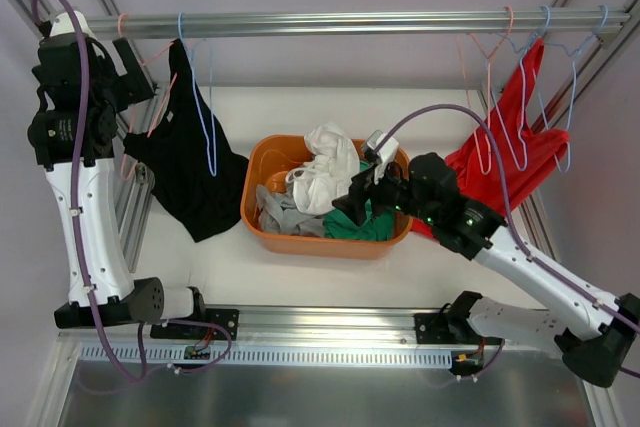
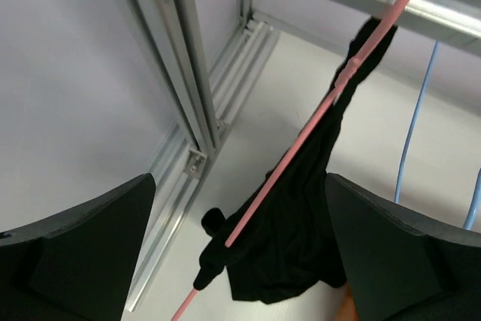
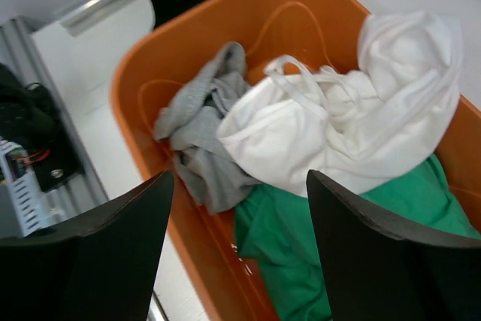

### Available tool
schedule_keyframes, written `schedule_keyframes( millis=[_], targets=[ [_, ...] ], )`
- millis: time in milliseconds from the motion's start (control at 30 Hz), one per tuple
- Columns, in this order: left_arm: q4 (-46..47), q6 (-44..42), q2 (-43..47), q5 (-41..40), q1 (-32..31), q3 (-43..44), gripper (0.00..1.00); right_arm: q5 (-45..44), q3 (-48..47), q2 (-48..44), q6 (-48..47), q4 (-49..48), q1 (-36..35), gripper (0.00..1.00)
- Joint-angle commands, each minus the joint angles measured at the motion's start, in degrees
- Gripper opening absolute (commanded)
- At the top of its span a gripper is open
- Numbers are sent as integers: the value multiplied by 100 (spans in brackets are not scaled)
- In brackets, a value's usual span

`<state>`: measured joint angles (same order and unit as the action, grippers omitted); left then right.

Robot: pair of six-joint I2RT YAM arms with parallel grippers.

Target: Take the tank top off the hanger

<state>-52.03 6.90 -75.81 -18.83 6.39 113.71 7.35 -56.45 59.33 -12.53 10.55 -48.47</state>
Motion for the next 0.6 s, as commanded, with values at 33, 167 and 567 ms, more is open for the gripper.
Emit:
schedule_keyframes(
  millis=[33, 167, 567],
  targets=[
    [-123, -118, 23, 1372, 389, 80, 99, 916, 212, -632, 76, -334, -110, 76],
    [-141, -101, 66, 1478, 398, -121, 99, 1154, 336, -923, -65, -299, -312, 76],
    [1299, 58, 786, 1311, 389, -2176, 87, 1435, 547, -1099, -144, -483, -479, 77]
  ],
)
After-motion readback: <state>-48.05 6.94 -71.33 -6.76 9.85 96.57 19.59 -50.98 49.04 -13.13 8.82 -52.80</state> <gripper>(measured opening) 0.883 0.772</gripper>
